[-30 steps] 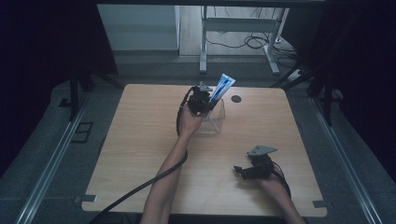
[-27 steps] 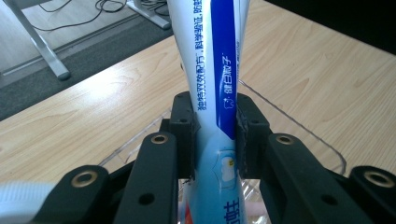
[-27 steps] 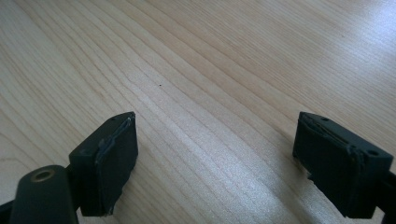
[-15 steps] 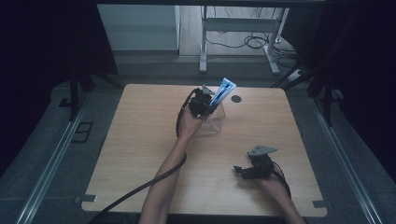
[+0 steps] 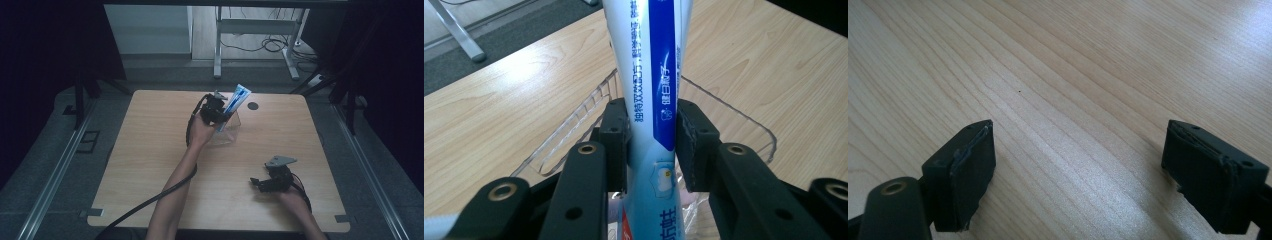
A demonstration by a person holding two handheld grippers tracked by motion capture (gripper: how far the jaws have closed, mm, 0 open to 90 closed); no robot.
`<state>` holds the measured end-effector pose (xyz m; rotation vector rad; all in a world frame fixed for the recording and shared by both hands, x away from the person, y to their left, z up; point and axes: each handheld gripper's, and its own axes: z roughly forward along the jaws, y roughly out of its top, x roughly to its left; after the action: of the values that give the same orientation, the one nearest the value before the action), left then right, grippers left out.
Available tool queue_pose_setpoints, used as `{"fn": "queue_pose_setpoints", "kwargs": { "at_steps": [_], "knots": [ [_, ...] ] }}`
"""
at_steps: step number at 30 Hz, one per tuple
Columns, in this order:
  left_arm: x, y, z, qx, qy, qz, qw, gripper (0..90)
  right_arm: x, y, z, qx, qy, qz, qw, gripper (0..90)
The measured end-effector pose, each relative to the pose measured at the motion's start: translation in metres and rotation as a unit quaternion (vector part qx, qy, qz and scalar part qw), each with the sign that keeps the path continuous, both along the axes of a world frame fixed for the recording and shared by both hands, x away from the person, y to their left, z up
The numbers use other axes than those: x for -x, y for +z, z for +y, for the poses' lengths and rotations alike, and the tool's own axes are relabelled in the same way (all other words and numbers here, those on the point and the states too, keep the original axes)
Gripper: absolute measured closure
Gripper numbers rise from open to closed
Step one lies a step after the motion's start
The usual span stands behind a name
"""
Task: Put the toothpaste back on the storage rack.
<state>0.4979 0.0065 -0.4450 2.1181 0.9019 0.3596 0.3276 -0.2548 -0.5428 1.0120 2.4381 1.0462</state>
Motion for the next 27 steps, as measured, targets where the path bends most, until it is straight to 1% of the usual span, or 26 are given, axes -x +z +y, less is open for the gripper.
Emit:
{"fn": "queue_pose_setpoints", "kwargs": {
  "at_steps": [1,4,8,12,15,22,27],
  "knots": [
    [0.0003,0.001,0.0008,0.003,0.0,0.001,1.0,67.9,0.0,0.0,0.0,0.0,0.0,0.0,1.0,14.0],
    [0.0019,0.0029,0.0022,0.005,0.001,0.002,1.0,67.8,0.0,0.0,0.0,0.0,0.0,0.0,1.0,14.0],
    [0.0028,0.0025,0.0043,0.009,0.001,0.007,0.9999,67.5,0.0,0.0,0.0,0.0,0.0,0.0,1.0,14.0],
    [0.0026,0.0005,0.0066,0.005,-0.003,0.017,0.9998,64.3,0.0,0.0,0.0,0.0,0.0,0.0,1.0,14.0],
    [0.0037,0.0009,0.0088,0.015,-0.001,0.018,0.9997,64.9,-0.0002,0.0,0.0002,0.0,0.001,0.0,1.0,13.8],
    [0.0048,0.003,0.0096,0.013,-0.006,0.016,0.9998,64.2,-0.0003,0.0001,0.0002,0.0,0.001,0.001,1.0,13.8],
    [0.0059,0.0018,0.0094,0.011,-0.008,0.017,0.9997,61.0,-0.0003,0.0001,0.0002,0.0,0.001,0.001,1.0,13.8]
  ]
}}
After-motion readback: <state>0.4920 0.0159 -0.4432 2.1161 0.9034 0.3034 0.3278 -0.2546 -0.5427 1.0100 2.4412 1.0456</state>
